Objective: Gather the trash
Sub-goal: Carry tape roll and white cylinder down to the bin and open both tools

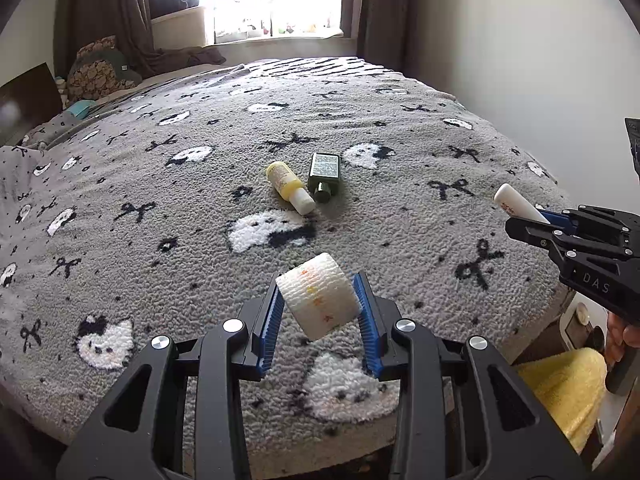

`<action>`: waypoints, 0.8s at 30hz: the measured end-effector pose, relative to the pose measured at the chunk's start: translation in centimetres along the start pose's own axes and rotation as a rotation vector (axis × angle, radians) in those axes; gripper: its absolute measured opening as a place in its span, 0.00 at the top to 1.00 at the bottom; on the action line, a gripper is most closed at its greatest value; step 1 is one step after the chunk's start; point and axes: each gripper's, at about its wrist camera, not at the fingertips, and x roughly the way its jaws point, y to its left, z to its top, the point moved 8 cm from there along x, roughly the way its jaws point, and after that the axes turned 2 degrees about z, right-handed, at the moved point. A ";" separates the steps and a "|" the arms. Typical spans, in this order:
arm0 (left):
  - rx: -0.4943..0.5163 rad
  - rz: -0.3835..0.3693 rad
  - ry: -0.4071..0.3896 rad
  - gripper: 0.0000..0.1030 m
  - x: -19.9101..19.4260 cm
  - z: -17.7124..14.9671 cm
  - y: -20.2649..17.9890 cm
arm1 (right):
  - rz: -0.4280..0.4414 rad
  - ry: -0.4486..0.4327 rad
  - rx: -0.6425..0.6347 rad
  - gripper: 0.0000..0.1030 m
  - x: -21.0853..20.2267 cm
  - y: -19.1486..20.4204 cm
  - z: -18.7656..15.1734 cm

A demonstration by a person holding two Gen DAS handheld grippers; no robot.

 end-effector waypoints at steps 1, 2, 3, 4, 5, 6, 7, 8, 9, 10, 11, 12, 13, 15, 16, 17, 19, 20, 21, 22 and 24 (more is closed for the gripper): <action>0.003 -0.001 -0.001 0.68 -0.4 -0.4 -0.3 | 0.005 -0.002 0.000 0.79 -0.3 0.2 -0.3; 0.006 0.000 -0.002 0.68 -0.8 -0.9 -0.5 | 0.011 -0.005 0.000 0.79 -0.8 0.4 -0.8; 0.009 0.000 -0.005 0.68 -1.2 -1.2 -0.7 | 0.013 -0.007 0.000 0.79 -1.2 0.6 -1.2; 0.010 0.001 -0.007 0.68 -1.5 -1.6 -0.9 | 0.016 -0.007 -0.001 0.79 -1.4 0.8 -1.5; 0.010 0.001 -0.009 0.68 -2.0 -2.0 -1.0 | 0.021 -0.008 -0.003 0.79 -1.9 1.0 -2.1; 0.013 0.003 -0.013 0.68 -2.4 -2.3 -1.2 | 0.022 -0.009 -0.006 0.79 -2.2 1.2 -2.5; 0.016 0.009 -0.017 0.68 -2.9 -2.7 -1.2 | 0.021 -0.012 -0.011 0.79 -2.6 1.4 -2.9; 0.019 0.015 -0.022 0.68 -3.3 -3.1 -1.3 | 0.021 -0.018 -0.015 0.79 -3.1 1.7 -3.2; 0.020 0.019 -0.025 0.68 -3.7 -3.5 -1.4 | 0.023 -0.023 -0.015 0.79 -3.5 1.9 -3.6; 0.020 0.021 -0.029 0.68 -4.2 -3.9 -1.5 | 0.025 -0.027 -0.014 0.79 -3.8 2.1 -3.9; 0.022 0.023 -0.033 0.68 -4.7 -4.4 -1.5 | 0.027 -0.030 -0.013 0.79 -4.1 2.3 -4.3; 0.023 0.025 -0.036 0.68 -5.0 -4.8 -1.6 | 0.026 -0.032 -0.012 0.79 -4.5 2.5 -4.7; 0.020 0.025 -0.038 0.68 -5.4 -5.3 -1.7 | 0.022 -0.033 -0.011 0.79 -4.8 2.6 -5.2; 0.015 0.018 -0.038 0.68 -6.0 -6.3 -1.8 | 0.019 -0.029 -0.010 0.79 -5.3 3.0 -6.3; 0.016 0.018 -0.037 0.68 -6.3 -6.9 -1.9 | 0.021 -0.026 -0.008 0.79 -5.4 3.2 -6.6; 0.019 0.018 -0.035 0.68 -6.5 -7.5 -2.1 | 0.027 -0.018 -0.008 0.79 -5.5 3.5 -7.3; 0.024 0.011 -0.025 0.68 -6.8 -8.6 -2.4 | 0.030 -0.005 -0.011 0.79 -5.6 3.7 -8.3; 0.026 0.003 -0.018 0.68 -6.9 -9.3 -2.5 | 0.034 0.004 -0.012 0.79 -5.7 3.9 -9.1; 0.029 -0.003 -0.010 0.68 -7.0 -9.9 -2.7 | 0.041 0.013 -0.010 0.79 -5.7 4.0 -9.6; 0.032 -0.008 -0.001 0.68 -7.0 -10.5 -2.9 | 0.045 0.021 -0.008 0.79 -5.7 4.1 -10.1; 0.030 -0.017 0.019 0.68 -6.8 -11.8 -3.1 | 0.055 0.039 -0.002 0.79 -5.7 4.4 -11.1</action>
